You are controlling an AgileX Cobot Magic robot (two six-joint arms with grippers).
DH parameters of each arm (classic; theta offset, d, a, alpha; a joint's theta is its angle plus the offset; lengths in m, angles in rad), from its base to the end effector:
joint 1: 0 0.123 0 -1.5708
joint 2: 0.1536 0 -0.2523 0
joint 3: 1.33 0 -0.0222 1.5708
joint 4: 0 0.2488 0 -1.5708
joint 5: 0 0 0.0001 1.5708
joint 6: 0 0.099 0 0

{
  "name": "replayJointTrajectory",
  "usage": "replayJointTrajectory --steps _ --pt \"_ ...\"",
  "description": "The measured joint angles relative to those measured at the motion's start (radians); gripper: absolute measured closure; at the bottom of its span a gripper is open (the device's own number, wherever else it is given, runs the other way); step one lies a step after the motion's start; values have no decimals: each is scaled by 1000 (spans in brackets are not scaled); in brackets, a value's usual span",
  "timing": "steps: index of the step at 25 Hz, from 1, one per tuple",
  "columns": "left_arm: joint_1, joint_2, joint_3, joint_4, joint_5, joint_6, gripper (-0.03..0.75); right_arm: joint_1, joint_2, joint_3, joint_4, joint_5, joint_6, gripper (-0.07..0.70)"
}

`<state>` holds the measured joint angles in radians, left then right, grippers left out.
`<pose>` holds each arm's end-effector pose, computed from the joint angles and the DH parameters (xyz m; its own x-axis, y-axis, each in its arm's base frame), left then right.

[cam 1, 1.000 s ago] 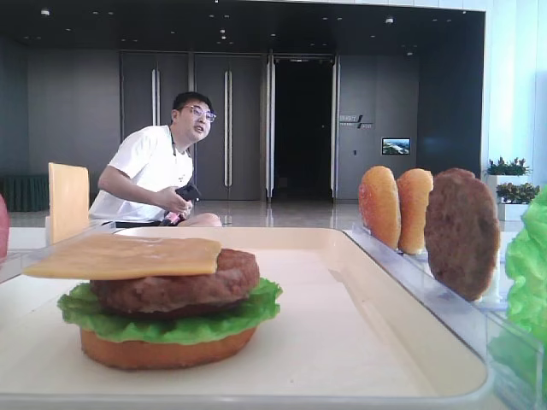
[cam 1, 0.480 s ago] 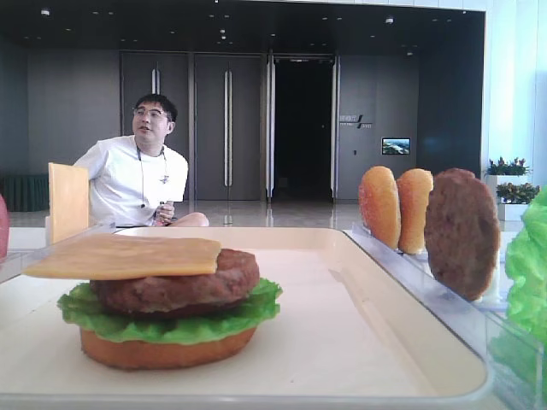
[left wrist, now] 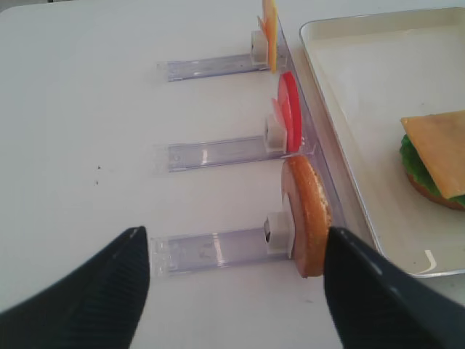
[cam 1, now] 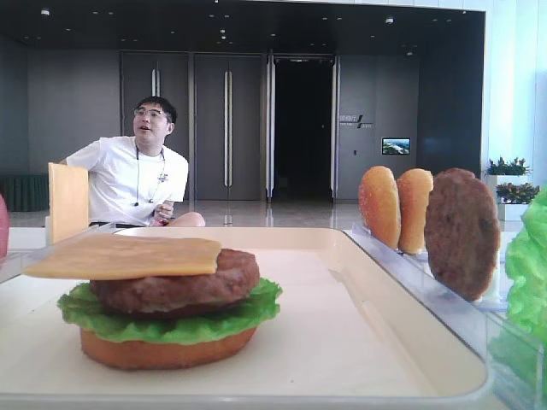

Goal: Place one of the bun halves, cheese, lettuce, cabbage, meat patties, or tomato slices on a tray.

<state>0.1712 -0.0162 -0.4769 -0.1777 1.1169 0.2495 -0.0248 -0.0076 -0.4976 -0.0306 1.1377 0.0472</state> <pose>0.0325 -0.0104 0.2630 -0.4968 0.0845 -0.8637 0.0521 0.9964 0.0675 0.0289 -0.0035 0.2656 -0.5164 0.0472 -0.8551 0.0663 0.9977 0.0150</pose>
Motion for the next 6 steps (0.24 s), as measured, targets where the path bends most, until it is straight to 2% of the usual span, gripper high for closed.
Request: replayJointTrajectory --steps 6 --pt "0 0 0 0 0 0 146 0 0 0 0 0 0 94"
